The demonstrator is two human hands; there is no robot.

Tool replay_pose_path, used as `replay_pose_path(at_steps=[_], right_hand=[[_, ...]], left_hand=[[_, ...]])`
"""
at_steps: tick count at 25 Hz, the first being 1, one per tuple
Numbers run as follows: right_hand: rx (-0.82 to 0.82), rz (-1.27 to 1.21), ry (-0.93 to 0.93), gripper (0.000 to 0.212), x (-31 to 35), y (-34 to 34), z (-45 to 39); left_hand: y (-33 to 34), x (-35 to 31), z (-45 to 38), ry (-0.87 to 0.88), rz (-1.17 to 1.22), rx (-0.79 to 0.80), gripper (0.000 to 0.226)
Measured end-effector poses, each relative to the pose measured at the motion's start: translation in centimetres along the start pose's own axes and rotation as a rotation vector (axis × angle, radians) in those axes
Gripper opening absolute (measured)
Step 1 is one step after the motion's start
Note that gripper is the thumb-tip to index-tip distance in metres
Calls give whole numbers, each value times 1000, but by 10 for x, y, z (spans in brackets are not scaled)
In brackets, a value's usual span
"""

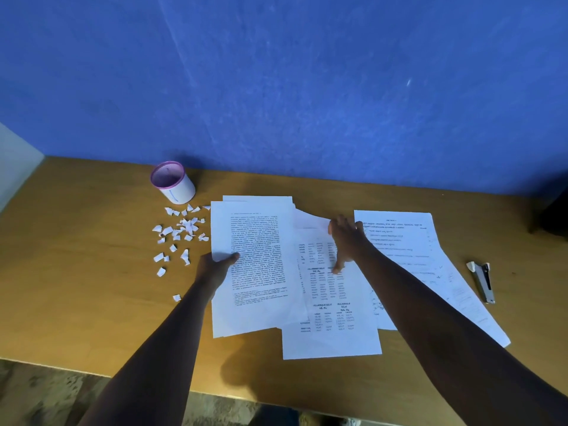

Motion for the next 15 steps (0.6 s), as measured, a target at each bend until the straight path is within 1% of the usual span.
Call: replay_pose_path(at_steps=[2, 5, 6, 9, 12, 15], right_hand=[[-11, -8, -23, 115, 1, -1, 0], [-12, -70, -65, 128, 4, -4, 1], [-9, -71, -68, 129, 5, -4, 2], [-25, -33, -71, 123, 8, -5, 1], [-25, 14, -67, 121, 10, -3, -2], [-12, 66, -88, 113, 12, -3, -4]], left_hand=[[-10, 0, -5, 8, -21, 8, 40], [-16, -3, -5, -7, -54, 44, 35], [-17, -4, -5, -8, -62, 50, 34], [-25, -8, -2, 17, -41, 34, 39], [-42, -11, -3, 33, 3, 15, 41], [-58, -13, -2, 42, 40, -35, 43]])
Point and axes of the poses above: each hand's wrist, its own z-axis away from the middle knuckle, its own y-axis out of the palm, x = y × z, the point moved 3 cm from there along -z, towards the middle knuckle, and after that the axes turned 13 degrees about -y, right-handed, at the moved point
